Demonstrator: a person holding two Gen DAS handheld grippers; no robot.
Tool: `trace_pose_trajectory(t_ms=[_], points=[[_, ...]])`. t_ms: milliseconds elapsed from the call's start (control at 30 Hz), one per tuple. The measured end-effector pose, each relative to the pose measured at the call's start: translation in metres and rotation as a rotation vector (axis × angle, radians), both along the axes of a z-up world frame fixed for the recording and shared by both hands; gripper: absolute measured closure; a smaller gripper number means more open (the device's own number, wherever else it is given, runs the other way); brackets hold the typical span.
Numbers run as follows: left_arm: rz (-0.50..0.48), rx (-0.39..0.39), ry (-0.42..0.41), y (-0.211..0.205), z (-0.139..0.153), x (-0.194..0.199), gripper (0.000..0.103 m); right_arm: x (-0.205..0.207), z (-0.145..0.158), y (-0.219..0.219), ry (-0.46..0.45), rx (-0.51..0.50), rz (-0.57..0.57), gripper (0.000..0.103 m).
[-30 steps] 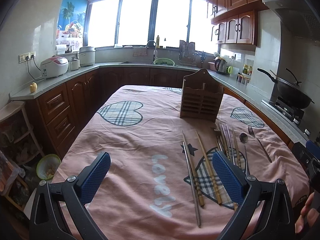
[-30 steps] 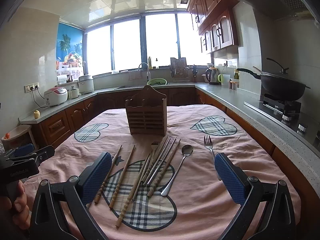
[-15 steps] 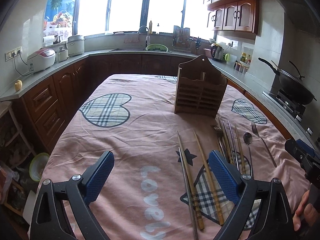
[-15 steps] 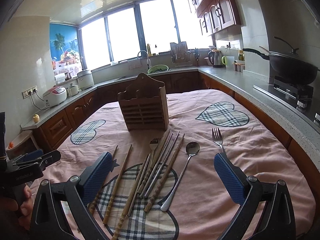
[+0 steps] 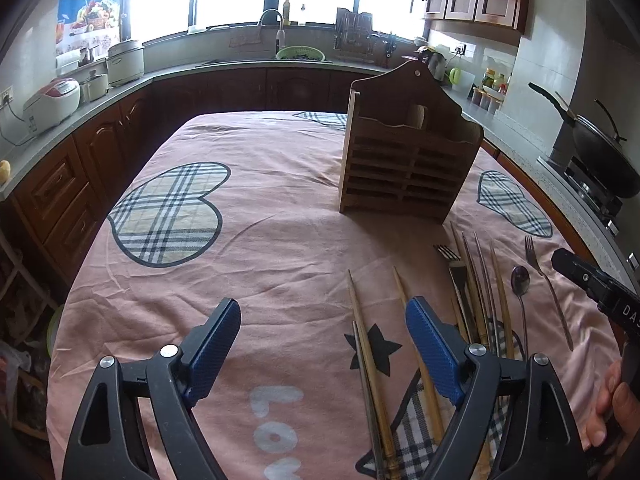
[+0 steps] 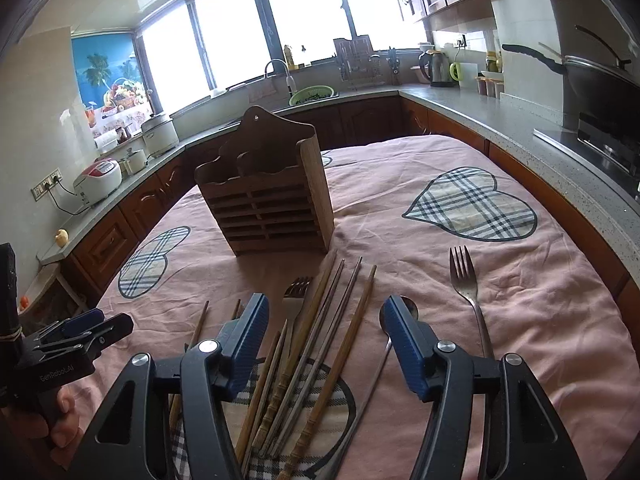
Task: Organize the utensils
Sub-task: 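Close the left tool on a wooden chopstick while the right tool grasps another chopstick, then lift both chopsticks and lower them into the wooden utensil holder with both tools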
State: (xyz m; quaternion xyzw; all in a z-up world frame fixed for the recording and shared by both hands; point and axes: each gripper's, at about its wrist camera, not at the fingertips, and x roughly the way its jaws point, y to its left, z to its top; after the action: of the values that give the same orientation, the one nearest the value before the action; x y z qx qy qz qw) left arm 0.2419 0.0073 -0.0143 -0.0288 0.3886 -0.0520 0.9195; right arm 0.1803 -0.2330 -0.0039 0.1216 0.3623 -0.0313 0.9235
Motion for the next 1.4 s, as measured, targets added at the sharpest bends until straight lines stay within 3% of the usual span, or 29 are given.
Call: trace_pose_trajectory(t_ms=[267,500,700,767,833,900,1067,1400], points=[[-0.022,-0.001,0.1,-0.01,-0.024,0.058,0.033,0.042,-0.019,-0.016,0.075,0.016,-0.011,0.056],[-0.053,-0.009,0.173,-0.015,-0.044,0.101,0.049,0.079,-0.053,-0.03,0.19,0.03,-0.04,0.072],[-0.106,0.003,0.245,-0.027,-0.063,0.121,0.068,0.099,-0.078,-0.039,0.286,0.035,-0.051,0.079],[-0.114,0.039,0.234,-0.033,-0.063,0.121,0.071,0.101,-0.079,-0.036,0.284,0.01,-0.043,0.083],[-0.121,0.061,0.23,-0.038,-0.064,0.123,0.09,0.101,-0.079,-0.036,0.281,0.023,-0.038,0.093],[-0.129,0.044,0.235,-0.038,-0.065,0.124,0.096,0.1,-0.077,-0.038,0.274,0.042,-0.038,0.094],[-0.127,0.012,0.202,-0.034,-0.054,0.114,0.096,0.092,-0.058,-0.036,0.224,0.085,-0.027,0.095],[-0.103,-0.094,0.071,-0.009,0.002,0.067,0.097,0.061,0.001,-0.018,0.091,0.116,0.028,0.098]])
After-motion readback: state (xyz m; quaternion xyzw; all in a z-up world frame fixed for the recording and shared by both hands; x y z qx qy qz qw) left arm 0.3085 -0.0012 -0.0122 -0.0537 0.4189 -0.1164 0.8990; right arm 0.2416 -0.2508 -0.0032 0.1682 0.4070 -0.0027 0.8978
